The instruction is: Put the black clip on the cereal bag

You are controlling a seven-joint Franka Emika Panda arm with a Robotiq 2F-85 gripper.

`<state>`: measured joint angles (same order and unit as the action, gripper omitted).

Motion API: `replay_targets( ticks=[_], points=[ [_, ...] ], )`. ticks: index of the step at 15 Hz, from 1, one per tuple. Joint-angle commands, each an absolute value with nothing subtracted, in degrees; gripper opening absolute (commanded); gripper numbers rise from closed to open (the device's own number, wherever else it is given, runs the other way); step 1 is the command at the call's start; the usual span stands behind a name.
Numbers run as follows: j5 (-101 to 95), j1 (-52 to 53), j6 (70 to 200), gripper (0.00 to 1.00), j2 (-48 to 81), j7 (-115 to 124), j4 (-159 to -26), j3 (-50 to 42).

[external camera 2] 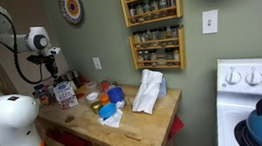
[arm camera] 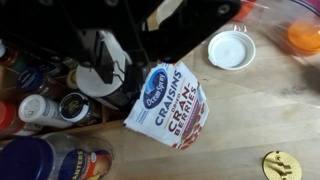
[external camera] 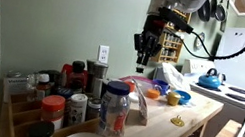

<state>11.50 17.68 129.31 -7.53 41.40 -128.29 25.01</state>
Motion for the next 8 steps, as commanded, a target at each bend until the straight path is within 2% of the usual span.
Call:
replay_targets(
  ticks=[1, 8],
  points=[
    [6.0, 19.1, 125.4, 0.07, -1.5, 46.1, -122.8, 26.1],
    [-3.4, 22.0, 118.9, 0.07, 5.7, 56.7, -115.9, 24.5]
  ],
)
